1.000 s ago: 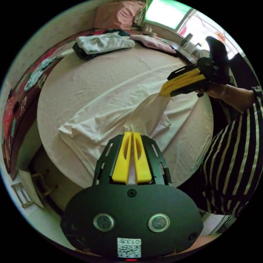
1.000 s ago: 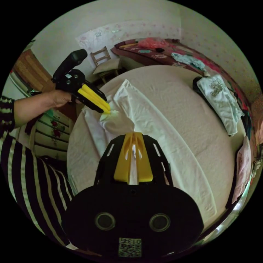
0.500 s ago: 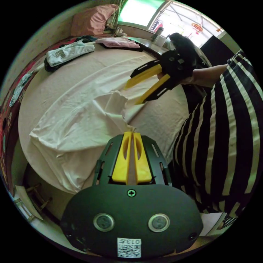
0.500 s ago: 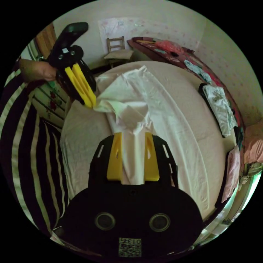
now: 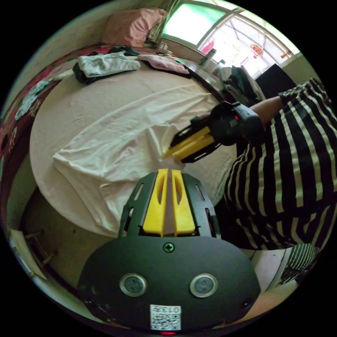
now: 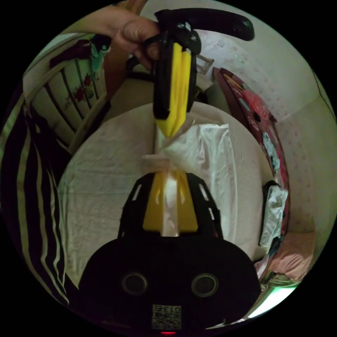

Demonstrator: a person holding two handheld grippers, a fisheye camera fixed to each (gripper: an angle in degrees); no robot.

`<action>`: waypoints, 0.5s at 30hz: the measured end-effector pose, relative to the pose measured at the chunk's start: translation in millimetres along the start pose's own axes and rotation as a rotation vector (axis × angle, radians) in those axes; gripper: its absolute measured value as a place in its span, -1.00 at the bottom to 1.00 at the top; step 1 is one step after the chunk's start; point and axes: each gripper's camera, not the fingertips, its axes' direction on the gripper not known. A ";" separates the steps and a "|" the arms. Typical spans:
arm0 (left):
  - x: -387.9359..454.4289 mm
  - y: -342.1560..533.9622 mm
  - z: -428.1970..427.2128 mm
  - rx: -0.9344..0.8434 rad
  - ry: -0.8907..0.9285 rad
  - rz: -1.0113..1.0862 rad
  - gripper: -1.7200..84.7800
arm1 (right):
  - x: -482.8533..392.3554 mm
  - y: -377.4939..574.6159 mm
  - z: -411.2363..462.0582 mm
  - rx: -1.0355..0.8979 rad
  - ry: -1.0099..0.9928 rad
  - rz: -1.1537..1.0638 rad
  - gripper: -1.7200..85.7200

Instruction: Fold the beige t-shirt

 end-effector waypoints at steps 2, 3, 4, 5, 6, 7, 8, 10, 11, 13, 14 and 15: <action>-15.9 -2.9 -8.0 0.018 -0.088 -0.036 -0.96 | 10.2 3.5 1.8 -0.007 0.019 0.032 -0.90; -19.7 -4.8 -8.6 0.024 -0.109 -0.036 -0.96 | 21.5 7.8 1.7 0.000 -0.031 0.081 -0.91; -28.4 -9.6 -7.5 0.032 -0.151 -0.044 -0.96 | 34.2 13.2 2.6 -0.003 -0.094 0.139 -0.92; -38.8 -15.3 -3.6 0.026 -0.198 -0.064 -0.96 | 40.4 16.4 2.9 -0.002 -0.119 0.168 -0.92; -43.9 -18.0 -0.5 0.017 -0.210 -0.066 -0.96 | 53.3 24.1 1.7 0.019 -0.163 0.228 -0.92; -54.7 -23.0 7.1 -0.007 -0.209 -0.072 -0.96 | 67.9 32.5 -0.7 0.051 -0.220 0.296 -0.93; -65.1 -26.9 16.9 -0.064 -0.201 -0.075 -0.96 | 75.9 37.0 -2.0 0.068 -0.251 0.333 -0.93; -75.7 -29.1 26.2 -0.126 -0.184 -0.068 -0.96 | 112.9 58.8 -4.8 0.151 -0.401 0.508 -0.92; -80.2 -29.7 25.3 -0.117 -0.145 -0.056 -0.97 | 123.6 65.6 -3.8 0.170 -0.444 0.567 -0.92; -86.1 -32.3 21.7 -0.123 -0.143 -0.077 -0.97 | 167.0 98.8 6.1 0.270 -0.625 0.822 -0.92; -87.0 -34.8 18.5 -0.132 -0.177 -0.077 -0.97 | 177.1 108.4 10.0 0.306 -0.668 0.889 -0.91; -87.3 -36.2 17.2 -0.129 -0.173 -0.074 -0.97 | 196.0 129.0 22.5 0.354 -0.758 1.046 -0.91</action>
